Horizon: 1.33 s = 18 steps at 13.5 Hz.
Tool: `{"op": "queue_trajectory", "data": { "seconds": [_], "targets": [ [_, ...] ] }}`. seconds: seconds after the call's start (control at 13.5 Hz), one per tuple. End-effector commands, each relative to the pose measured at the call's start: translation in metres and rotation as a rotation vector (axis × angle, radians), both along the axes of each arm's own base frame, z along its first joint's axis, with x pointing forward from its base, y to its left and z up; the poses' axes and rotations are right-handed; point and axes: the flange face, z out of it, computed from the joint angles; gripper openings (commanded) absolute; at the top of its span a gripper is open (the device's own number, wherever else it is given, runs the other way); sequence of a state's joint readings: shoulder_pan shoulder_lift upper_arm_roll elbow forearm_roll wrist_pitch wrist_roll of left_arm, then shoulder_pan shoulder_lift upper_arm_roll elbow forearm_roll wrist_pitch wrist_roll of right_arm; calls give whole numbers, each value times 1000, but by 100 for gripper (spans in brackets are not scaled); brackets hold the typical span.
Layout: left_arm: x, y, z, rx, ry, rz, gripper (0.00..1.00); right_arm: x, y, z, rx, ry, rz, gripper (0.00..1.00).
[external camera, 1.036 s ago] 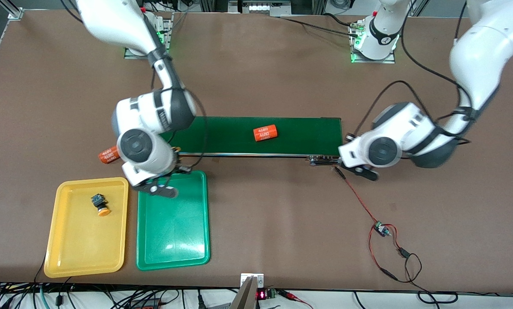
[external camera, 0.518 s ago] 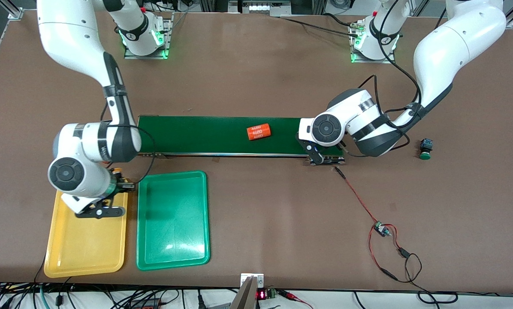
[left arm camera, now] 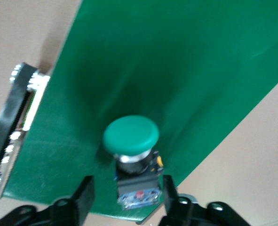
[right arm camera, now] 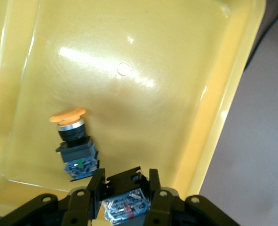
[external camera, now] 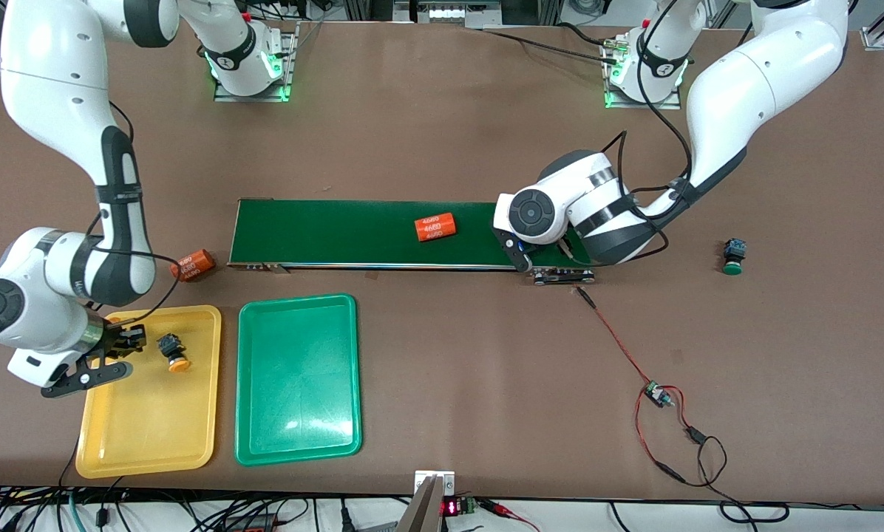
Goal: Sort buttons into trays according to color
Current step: 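Set the green-capped button on the belt with the left gripper, then grasp the last green button with the left gripper while the right gripper withdraws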
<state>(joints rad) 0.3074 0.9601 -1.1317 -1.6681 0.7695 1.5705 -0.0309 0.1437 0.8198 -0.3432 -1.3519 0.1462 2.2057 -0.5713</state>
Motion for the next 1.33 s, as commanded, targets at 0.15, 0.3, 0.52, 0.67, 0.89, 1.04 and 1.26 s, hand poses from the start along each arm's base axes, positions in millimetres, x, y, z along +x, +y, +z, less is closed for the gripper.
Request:
{"op": "queue_trajectory", "data": {
  "seconds": [0.15,0.3,0.52,0.67,0.89,1.04,1.26],
  "targets": [
    [30,14,64,19,-86,44,100,6,-8,-35,84,-40,93,0],
    [55,30,105,31,-95,104,100,11,-1,-39,89,-92,123,0],
    [97,75,157,29,-158,224,100,9,-20,-47,118,-123,174,23],
    [111,111,162,124,-219,292,100,9,-20,-43,125,-124,163,100],
    [122,165,157,69,-147,298,100,4,-9,-16,185,-53,123,100],
    [130,218,138,-28,-97,261,100,1,0,18,211,-20,50,100],
    [106,291,88,-61,-13,203,100,-10,38,82,219,40,-84,100]
  ]
}}
